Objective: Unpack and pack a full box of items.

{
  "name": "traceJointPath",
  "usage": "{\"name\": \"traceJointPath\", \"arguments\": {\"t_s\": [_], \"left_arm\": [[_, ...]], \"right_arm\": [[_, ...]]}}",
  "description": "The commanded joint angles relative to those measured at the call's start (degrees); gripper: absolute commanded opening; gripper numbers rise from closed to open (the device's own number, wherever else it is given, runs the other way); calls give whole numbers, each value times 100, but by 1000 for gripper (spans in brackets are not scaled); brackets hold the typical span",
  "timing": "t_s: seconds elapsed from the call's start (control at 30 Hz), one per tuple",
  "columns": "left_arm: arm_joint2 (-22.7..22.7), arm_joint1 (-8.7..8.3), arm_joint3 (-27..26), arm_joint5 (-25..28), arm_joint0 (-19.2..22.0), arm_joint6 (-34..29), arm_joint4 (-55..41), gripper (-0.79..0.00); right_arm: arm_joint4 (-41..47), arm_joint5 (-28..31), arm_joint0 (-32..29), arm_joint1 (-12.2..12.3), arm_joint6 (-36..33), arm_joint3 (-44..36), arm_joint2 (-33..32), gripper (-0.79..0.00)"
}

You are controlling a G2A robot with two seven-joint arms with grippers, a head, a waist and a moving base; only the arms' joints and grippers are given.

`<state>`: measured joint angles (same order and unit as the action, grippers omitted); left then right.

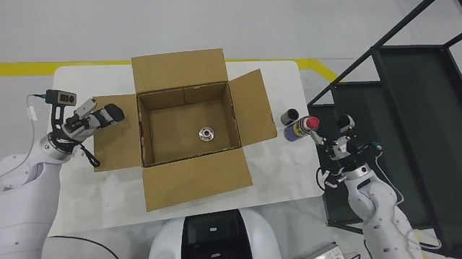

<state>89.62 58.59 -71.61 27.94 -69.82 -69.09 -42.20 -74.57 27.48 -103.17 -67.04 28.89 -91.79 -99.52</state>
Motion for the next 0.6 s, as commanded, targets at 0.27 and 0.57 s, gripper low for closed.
{"name": "traceJointPath", "arguments": {"t_s": [0.27,0.57], "left_arm": [[0,0,0,0,0,0,0,0],[0,0,0,0,0,0,0,0]], "right_arm": [[-715,-596,853,-72,950,1653,661,0],[-989,-777,1294,-104,1027,2390,985,0]]}}
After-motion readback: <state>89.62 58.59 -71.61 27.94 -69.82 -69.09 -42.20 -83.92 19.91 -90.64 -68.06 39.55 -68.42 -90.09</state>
